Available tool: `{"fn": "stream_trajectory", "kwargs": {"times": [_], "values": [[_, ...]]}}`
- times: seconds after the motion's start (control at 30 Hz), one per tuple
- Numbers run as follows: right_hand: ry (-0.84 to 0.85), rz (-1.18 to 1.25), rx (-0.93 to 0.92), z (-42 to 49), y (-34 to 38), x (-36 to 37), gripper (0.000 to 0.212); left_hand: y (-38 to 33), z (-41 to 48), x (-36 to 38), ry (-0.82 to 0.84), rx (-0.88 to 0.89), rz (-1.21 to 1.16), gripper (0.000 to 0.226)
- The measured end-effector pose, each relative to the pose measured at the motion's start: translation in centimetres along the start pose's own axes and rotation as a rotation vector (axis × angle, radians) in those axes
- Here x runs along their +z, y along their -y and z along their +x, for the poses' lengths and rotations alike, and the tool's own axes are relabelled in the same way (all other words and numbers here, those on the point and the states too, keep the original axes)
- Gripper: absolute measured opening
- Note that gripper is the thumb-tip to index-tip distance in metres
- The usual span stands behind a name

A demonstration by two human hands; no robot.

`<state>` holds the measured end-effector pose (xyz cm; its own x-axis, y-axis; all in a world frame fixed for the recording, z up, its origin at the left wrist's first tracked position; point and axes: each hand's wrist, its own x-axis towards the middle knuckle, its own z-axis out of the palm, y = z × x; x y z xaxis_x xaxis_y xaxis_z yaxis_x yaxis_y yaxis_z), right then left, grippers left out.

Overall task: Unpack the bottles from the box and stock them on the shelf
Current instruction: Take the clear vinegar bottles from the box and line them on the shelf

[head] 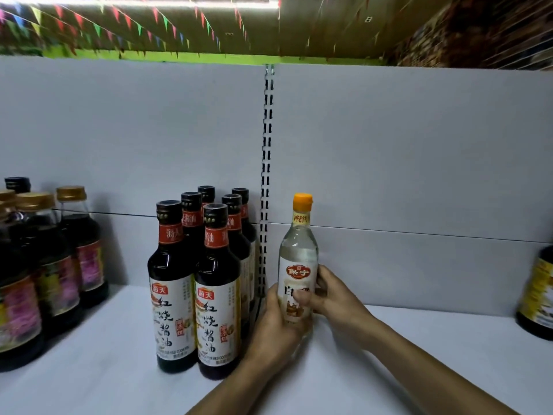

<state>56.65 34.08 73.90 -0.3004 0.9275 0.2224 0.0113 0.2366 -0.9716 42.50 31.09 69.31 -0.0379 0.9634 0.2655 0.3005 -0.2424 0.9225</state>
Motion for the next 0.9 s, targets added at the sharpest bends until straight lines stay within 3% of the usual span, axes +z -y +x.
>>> {"fn": "stream_trajectory", "kwargs": {"times": [0.27,0.47,0.57,0.63,0.77,0.9], "values": [[0.002,-0.002,0.018,1.8,-1.0,0.2,0.060,-0.2,-0.2,-0.1,-0.059,0.062,0.122,0.090],[-0.049,-0.025,0.004,2.6,-2.1,0.3,0.050,-0.3,0.0,-0.5,0.004,0.013,0.067,0.095],[0.001,-0.199,-0.011,2.3,-3.5,-0.1,0.066,-0.4,0.0,-0.7,0.049,-0.026,0.067,0.080],[0.014,-0.319,-0.006,1.7,-4.4,-0.1,0.071,-0.2,0.0,-0.8,0.065,-0.037,0.104,0.084],[-0.056,-0.368,-0.022,1.5,-5.2,0.1,0.055,0.4,0.4,-0.8,0.025,-0.028,0.140,0.099],[-0.082,-0.375,-0.031,1.7,-5.5,0.3,0.051,0.5,0.6,-0.7,0.023,-0.016,0.124,0.100]]}}
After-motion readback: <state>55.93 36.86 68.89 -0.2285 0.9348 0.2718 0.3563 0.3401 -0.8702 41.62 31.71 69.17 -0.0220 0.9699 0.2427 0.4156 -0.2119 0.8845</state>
